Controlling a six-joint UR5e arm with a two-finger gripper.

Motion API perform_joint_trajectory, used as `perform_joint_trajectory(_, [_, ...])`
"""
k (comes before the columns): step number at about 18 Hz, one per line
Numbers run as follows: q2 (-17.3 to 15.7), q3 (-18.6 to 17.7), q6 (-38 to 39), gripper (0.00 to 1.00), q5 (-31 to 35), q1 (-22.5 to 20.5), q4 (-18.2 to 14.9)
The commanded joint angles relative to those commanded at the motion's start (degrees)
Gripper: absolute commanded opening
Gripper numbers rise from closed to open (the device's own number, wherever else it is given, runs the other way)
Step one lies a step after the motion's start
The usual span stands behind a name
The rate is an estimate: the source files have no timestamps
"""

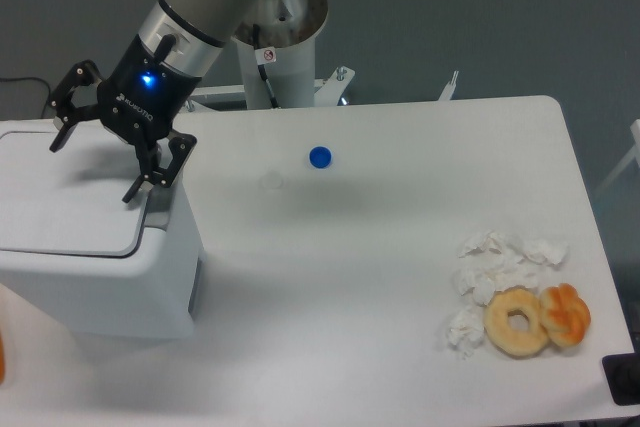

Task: Close the trash can
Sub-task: 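Press the gripper on the lid until it lies flat on the can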

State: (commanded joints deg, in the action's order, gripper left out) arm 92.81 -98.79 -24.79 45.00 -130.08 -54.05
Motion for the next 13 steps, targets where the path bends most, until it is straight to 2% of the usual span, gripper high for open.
perform_joint_trajectory(13, [0.1,-0.5,0.1,1.0,-0.2,0.0,0.0])
